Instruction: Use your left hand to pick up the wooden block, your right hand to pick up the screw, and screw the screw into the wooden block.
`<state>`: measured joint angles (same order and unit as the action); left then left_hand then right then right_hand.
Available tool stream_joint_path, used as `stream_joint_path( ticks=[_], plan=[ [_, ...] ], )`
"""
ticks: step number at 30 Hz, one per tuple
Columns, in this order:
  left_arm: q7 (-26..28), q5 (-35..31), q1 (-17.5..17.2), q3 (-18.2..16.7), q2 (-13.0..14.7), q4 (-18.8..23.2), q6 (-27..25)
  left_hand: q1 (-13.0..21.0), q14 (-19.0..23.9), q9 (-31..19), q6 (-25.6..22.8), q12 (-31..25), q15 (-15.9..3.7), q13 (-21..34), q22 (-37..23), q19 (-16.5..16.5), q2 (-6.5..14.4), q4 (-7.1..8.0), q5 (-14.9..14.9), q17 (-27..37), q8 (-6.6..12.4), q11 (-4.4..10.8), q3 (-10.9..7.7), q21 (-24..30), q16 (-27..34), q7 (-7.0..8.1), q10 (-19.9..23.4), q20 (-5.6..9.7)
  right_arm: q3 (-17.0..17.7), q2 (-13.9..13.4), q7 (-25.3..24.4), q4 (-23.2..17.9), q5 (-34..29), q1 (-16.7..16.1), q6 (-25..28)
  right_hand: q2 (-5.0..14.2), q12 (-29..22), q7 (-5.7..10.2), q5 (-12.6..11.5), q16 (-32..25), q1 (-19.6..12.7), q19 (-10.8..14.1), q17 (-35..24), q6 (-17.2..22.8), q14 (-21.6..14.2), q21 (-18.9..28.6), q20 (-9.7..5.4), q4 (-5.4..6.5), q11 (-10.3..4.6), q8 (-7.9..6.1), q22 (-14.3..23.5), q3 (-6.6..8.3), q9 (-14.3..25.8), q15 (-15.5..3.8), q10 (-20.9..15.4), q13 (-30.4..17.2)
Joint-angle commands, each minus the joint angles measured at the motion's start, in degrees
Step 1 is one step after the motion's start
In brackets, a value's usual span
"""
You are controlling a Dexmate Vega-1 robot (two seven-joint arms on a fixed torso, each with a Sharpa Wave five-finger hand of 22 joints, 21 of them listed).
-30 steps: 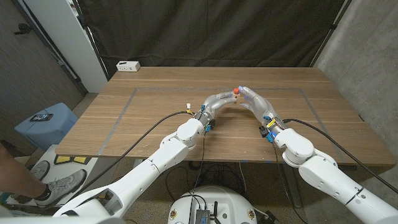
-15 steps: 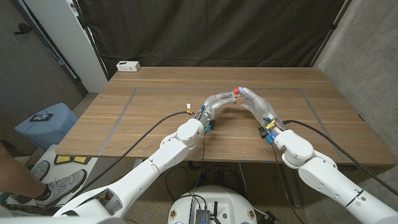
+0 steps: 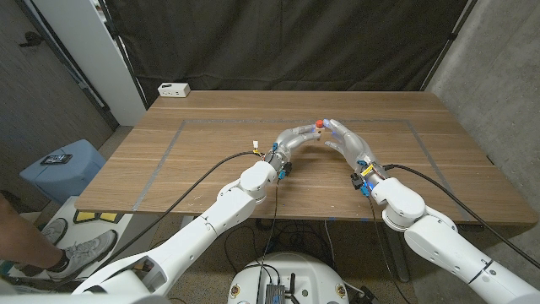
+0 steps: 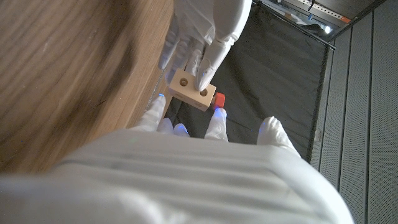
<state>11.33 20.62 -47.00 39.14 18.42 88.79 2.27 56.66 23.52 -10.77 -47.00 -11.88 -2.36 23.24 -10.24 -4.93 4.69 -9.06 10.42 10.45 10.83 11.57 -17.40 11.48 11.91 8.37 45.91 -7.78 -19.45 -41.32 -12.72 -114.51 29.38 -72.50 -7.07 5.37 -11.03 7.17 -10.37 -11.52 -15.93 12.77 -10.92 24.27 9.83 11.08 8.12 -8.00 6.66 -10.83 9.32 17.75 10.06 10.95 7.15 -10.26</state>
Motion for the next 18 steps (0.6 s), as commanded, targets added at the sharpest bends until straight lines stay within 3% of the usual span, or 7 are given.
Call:
stream_joint_path(
  ticks=[1,18],
  plan=[
    [-0.1,0.0,0.3,0.0,-0.2,-0.4,0.3,0.1,0.4,-0.2,-0.4,-0.4,-3.44,0.1,-0.2,-0.2,0.6,0.25,0.4,0.2,0.43,0.05,-0.19,0.2,0.3,-0.08,0.7,-0.26,0.1,-0.2,0.4,-0.2,0.0,-0.4,-0.4,0.08,-0.3,-0.12,0.0,-0.3,-0.3,0.5,-0.1,0.8,-0.1,0.4,-0.54,-0.37,0.16,-0.33,0.1,0.19,0.1,-0.49,-0.3,-0.2],
    [-0.4,-0.1,0.9,0.1,-0.4,-1.1,0.2,0.5,0.5,-0.2,-0.4,-0.3,-3.53,0.1,-0.2,-0.3,0.5,-0.02,0.4,0.1,0.42,0.06,-0.26,0.3,0.3,0.13,0.7,-0.3,0.4,0.5,0.3,-0.1,0.5,-1.0,-1.4,0.17,-0.4,-0.92,0.1,-0.5,-0.7,2.5,-0.1,2.4,-1.0,0.5,-1.7,-0.48,0.65,-0.45,0.0,0.33,0.1,-0.4,-0.9,-0.2]
  ],
)
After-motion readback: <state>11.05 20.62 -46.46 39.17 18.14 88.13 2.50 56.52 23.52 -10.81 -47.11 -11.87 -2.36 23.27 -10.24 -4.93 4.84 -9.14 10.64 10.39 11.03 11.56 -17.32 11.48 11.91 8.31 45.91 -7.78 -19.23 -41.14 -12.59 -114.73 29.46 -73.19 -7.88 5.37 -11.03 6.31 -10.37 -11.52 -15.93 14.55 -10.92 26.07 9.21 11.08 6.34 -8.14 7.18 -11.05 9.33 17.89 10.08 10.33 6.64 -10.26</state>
